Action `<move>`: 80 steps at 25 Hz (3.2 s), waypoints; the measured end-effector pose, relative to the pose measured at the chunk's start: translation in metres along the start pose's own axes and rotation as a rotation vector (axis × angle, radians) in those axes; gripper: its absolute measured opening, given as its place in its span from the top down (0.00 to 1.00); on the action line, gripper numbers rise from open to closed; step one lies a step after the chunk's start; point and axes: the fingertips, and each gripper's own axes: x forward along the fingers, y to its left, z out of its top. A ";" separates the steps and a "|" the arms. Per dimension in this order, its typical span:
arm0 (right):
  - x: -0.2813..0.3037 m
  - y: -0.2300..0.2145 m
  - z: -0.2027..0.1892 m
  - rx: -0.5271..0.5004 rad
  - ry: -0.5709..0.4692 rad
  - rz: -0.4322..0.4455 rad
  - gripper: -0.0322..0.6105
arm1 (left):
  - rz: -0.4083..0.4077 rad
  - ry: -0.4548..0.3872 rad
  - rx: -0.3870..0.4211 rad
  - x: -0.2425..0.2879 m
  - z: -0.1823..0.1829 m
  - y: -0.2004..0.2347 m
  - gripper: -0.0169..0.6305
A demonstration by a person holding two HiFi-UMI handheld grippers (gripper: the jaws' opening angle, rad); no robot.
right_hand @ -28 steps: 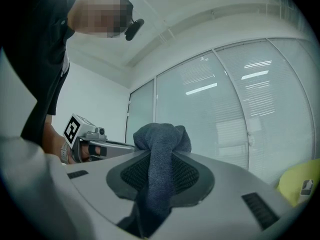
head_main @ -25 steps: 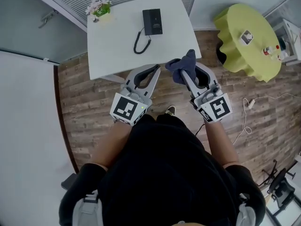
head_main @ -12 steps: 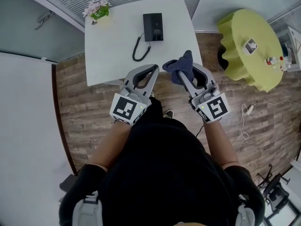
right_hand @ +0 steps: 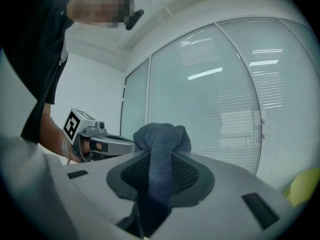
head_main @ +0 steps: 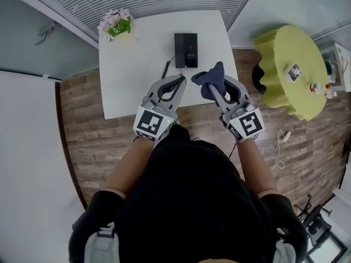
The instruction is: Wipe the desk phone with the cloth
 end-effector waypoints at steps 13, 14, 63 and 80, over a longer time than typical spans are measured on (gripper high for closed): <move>0.082 -0.051 -0.050 -0.031 0.116 -0.002 0.77 | 0.043 0.032 -0.090 0.047 -0.047 0.083 0.96; 0.088 -0.057 -0.055 -0.039 0.125 0.003 0.77 | 0.053 0.036 -0.093 0.052 -0.052 0.088 0.96; 0.236 -0.151 -0.268 -0.444 0.541 0.257 0.77 | 0.208 0.245 -0.176 0.173 -0.199 0.172 0.96; 0.199 -0.118 -0.298 -0.481 0.609 0.274 0.77 | 0.195 0.284 -0.183 0.158 -0.222 0.152 0.96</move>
